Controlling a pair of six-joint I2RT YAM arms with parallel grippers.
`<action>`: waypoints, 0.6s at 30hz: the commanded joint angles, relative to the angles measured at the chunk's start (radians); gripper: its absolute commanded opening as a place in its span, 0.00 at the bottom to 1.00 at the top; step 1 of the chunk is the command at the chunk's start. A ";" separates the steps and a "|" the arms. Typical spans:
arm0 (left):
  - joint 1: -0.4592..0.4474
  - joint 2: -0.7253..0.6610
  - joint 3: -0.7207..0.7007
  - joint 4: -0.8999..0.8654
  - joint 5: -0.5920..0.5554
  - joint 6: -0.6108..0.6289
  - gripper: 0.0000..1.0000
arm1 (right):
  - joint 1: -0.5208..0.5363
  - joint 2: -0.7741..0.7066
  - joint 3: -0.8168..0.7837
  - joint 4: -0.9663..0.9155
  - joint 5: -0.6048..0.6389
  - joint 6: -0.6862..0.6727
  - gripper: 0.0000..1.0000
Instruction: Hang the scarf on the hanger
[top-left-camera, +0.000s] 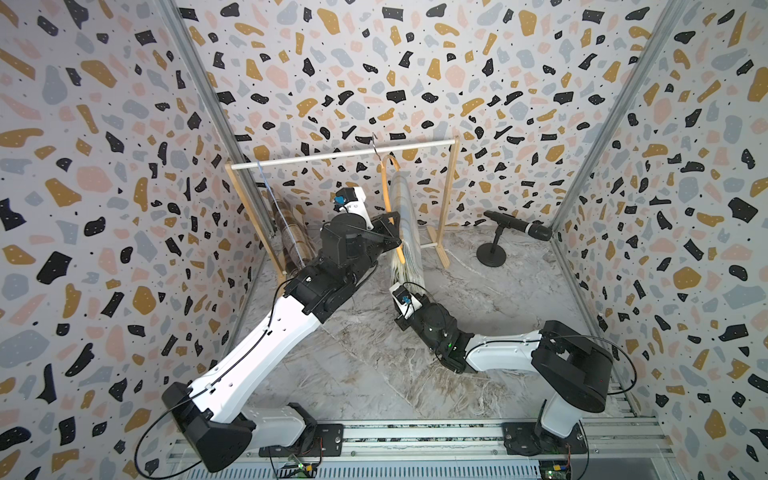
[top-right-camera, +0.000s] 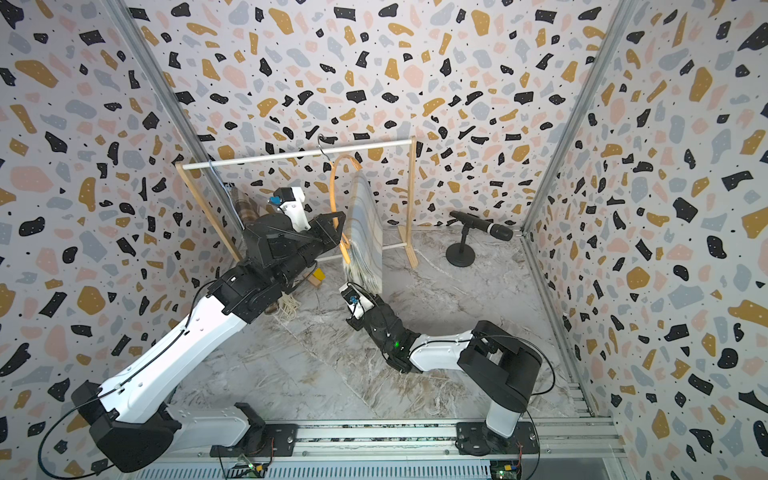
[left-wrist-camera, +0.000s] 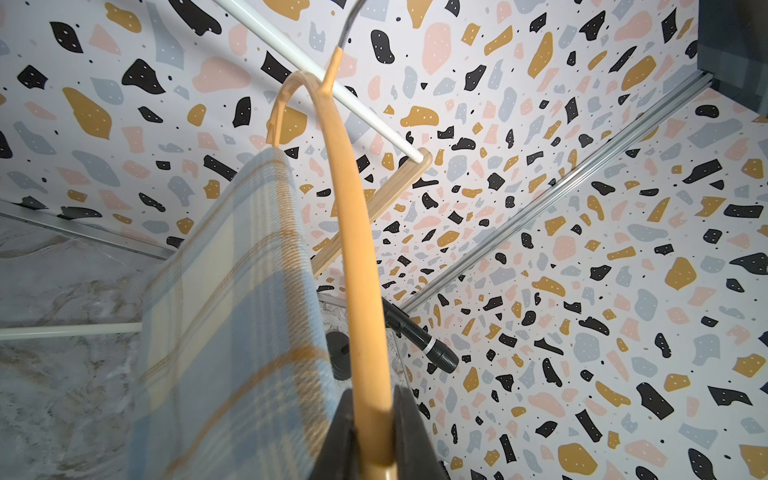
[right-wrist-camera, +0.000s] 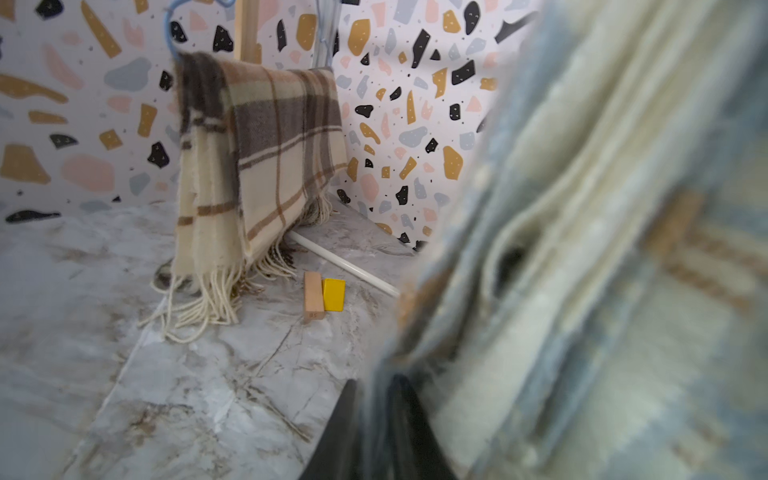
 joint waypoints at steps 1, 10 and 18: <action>-0.003 -0.013 0.073 0.169 0.009 0.019 0.00 | -0.002 -0.021 0.010 0.003 0.038 0.013 0.00; -0.001 0.014 0.144 0.093 0.006 0.106 0.00 | 0.001 -0.044 -0.101 -0.013 0.016 0.071 0.00; -0.001 0.026 0.133 0.083 0.005 0.113 0.00 | 0.001 -0.106 -0.117 -0.029 0.006 0.078 0.02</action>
